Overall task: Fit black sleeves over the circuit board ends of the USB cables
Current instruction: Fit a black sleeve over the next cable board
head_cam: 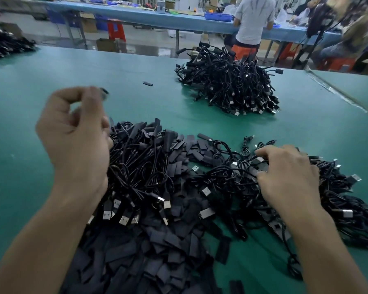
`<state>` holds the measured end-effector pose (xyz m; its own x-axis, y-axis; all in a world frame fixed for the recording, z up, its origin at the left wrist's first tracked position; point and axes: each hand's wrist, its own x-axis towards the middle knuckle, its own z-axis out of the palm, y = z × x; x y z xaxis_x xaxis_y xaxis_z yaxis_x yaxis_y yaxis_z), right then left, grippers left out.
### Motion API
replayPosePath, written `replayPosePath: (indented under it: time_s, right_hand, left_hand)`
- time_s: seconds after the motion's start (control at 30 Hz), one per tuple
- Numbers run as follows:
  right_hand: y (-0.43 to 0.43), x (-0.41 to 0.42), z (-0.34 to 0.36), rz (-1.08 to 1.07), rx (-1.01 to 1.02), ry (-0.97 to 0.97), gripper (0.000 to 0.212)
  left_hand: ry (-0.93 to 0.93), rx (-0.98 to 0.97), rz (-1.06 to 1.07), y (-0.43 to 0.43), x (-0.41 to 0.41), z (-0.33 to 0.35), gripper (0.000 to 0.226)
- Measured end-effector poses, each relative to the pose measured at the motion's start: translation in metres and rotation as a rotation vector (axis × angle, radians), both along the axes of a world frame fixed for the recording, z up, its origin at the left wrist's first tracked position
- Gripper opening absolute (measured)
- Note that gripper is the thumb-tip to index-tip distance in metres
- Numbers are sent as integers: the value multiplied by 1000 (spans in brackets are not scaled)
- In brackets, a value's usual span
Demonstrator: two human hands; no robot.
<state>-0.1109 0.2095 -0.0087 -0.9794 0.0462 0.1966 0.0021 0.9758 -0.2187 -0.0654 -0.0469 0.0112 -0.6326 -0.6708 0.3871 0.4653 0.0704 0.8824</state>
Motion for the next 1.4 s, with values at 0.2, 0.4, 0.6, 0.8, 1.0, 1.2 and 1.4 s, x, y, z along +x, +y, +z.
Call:
replayPosePath:
  time_s: [0.2,0.4,0.6,0.8,1.0,1.2,1.4]
  right_hand:
    - [-18,10,12,307,-271,236,26]
    - [-39,26,11,656,-307,-296,12]
    - [-50,27,-15,659,70,-432,53]
    - [-50,23,-18,624,-121,-369,11]
    - [-44,17,-19,560,-344,-336,30]
    - [-38,16,-17,593,-279,-348,11]
    - [-50,27,-21,599,7,-224,33]
  left_hand:
    - [-231,-508,-70,5,-1,-12,16]
    - [-497,-834,-201,4,2,-16,15]
    - [-663,-953,-200,4,4,-20,15]
    - [-526,-791,-214,6,0,-18,26]
    - [-485,-686,-429,13,0,-21,25]
    - [-527,-598,-422,15,-1,-25,16]
    - [-603,-562,-461,-3,2,-17,22]
